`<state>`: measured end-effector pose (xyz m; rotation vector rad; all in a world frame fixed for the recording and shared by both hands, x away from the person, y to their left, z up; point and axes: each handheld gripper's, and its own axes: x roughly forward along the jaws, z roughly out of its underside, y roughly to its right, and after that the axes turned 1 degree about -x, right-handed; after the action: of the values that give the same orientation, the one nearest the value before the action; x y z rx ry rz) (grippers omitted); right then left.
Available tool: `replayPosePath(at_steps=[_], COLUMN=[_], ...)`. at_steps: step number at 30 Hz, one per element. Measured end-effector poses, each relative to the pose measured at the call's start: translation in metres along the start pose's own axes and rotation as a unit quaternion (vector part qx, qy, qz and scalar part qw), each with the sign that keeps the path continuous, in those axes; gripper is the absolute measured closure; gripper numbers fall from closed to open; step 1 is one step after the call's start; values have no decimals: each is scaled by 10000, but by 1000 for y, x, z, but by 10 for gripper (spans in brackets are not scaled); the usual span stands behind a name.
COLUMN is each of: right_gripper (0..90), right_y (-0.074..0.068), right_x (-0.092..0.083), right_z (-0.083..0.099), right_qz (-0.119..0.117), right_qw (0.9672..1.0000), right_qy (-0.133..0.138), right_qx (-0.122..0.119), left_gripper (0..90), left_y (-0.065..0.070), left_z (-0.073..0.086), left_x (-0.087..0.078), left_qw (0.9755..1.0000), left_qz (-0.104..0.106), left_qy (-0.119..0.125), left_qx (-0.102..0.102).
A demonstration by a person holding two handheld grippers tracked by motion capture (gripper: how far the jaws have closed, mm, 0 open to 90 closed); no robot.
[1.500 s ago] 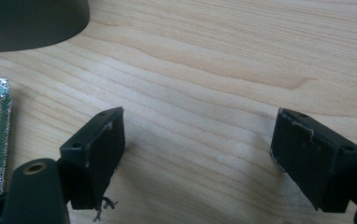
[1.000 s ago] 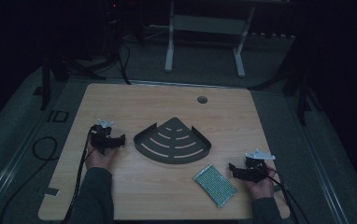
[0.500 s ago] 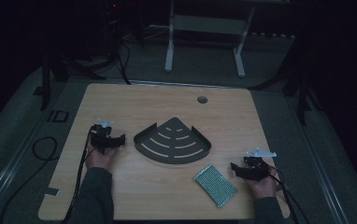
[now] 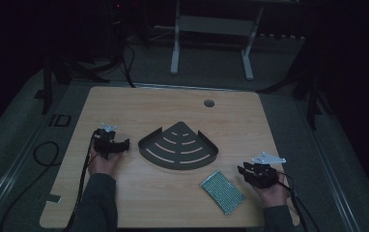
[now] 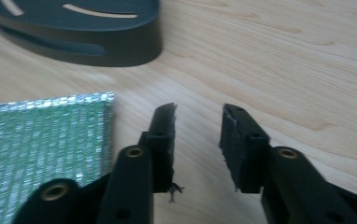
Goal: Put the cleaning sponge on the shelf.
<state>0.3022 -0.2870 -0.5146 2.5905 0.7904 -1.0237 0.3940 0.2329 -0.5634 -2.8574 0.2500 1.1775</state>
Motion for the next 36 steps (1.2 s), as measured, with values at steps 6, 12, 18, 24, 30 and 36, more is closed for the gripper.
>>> replayPosePath(at_steps=[6, 12, 18, 24, 30, 36], right_gripper=[730, 779, 888, 898, 898, 898], right_y=[-10, -23, -37, -49, -63, -65], right_x=[0, 0, -3, -7, -4, 3], right_z=[-3, -4, -2, -1, 7, 8], right_qz=[-146, -100, -223, -304, -513, -475], right_qw=[9997, 9991, 9981, 9956, 9939, 9924], right_qy=[-188, -266, -295, -400, -499, -679], right_qx=[-112, -315, -497, -788, -845, -908], left_gripper=[160, 160, 160, 160, 160, 160], left_y=[0, 0, 0, 0, 0, 0], left_z=[0, 0, 0, 0, 0, 0], left_x=[0, 0, 0, 0, 0, 0], left_qw=[10000, 10000, 10000, 10000, 10000, 10000], left_qz=[0, 0, 0, 1, 1, 2], left_qy=[1, 2, 1, 0, -1, -1], left_qx=[-1, -2, -2, -2, -1, -2])
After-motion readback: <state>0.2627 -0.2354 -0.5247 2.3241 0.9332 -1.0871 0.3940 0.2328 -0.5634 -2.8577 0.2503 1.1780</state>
